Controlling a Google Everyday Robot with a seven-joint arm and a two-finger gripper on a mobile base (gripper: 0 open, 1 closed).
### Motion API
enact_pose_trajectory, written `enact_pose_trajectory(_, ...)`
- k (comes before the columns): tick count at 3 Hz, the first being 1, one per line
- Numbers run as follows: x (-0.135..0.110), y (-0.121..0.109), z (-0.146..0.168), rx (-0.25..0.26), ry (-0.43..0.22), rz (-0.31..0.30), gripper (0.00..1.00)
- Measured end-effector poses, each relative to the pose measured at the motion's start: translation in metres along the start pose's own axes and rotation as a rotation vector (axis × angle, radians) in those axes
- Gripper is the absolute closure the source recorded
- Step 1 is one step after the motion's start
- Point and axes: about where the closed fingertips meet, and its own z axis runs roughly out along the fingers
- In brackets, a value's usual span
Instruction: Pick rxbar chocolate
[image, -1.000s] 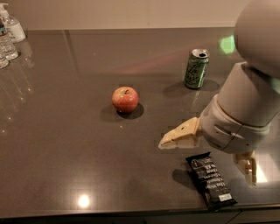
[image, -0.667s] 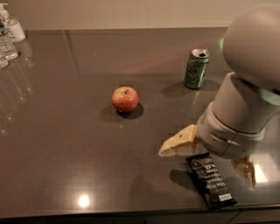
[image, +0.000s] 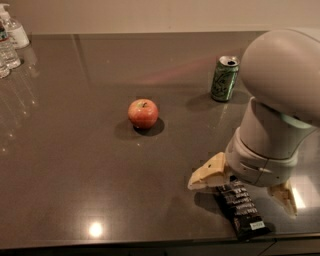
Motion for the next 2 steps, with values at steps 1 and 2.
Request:
enact_pose_trajectory(1,0.0023,0.0037,0.0032,0.006,-0.024,-0.006,0.0)
enact_pose_trajectory(2,0.0032,0.0034,0.0026,0.029,-0.04,-0.01,0.0)
